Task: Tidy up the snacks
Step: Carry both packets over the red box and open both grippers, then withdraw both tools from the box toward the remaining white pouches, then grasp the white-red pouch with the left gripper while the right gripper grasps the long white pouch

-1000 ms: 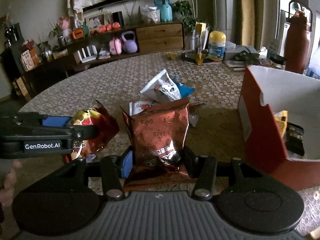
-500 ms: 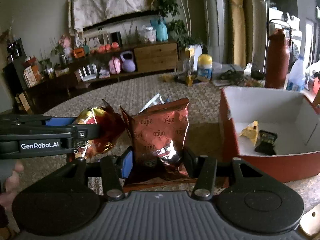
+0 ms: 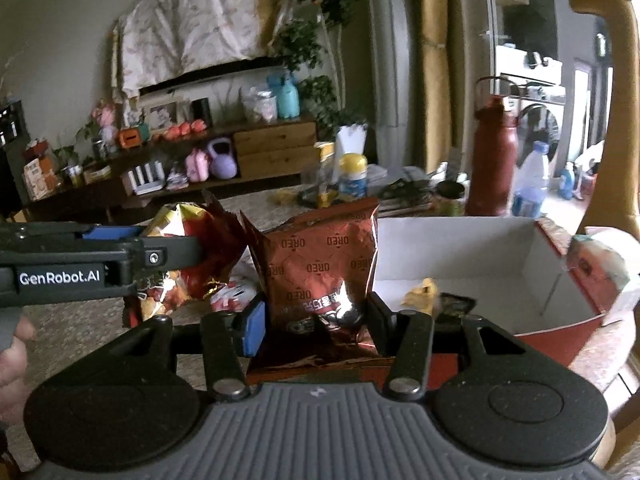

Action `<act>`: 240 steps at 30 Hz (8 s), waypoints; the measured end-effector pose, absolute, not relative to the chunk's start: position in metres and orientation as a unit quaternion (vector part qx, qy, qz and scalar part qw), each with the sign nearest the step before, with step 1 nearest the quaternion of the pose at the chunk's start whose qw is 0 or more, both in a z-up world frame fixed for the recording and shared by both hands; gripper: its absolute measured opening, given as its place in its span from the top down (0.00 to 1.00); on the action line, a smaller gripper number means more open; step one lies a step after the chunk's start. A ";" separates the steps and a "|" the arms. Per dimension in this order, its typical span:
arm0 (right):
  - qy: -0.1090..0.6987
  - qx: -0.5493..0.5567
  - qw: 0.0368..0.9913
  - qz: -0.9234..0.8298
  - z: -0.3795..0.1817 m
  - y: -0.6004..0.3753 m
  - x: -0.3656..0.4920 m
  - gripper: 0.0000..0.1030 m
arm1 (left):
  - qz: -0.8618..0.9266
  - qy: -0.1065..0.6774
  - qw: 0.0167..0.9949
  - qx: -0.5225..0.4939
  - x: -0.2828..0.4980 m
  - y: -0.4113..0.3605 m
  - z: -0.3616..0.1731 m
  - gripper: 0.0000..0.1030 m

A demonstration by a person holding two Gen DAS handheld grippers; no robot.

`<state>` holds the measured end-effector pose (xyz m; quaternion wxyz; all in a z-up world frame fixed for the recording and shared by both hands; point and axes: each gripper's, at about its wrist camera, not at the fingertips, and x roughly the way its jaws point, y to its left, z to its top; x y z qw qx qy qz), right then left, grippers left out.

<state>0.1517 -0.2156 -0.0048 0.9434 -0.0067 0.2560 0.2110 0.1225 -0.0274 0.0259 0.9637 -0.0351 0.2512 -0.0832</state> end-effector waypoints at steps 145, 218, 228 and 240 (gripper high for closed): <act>0.290 0.053 0.922 0.252 -0.036 -0.217 0.190 0.07 | -0.022 0.259 0.965 -0.019 0.123 0.041 -0.014 0.00; 0.361 -0.041 0.902 0.233 -0.110 -0.079 0.325 0.61 | 0.041 0.344 0.932 -0.101 0.229 0.083 -0.128 0.62; 0.356 0.013 0.903 0.239 -0.093 -0.103 0.305 0.61 | 0.073 0.357 0.924 -0.114 0.228 0.084 -0.121 0.13; 0.339 0.053 0.908 0.242 -0.074 -0.132 0.290 0.61 | 0.133 0.381 0.913 -0.064 0.251 0.050 -0.122 0.08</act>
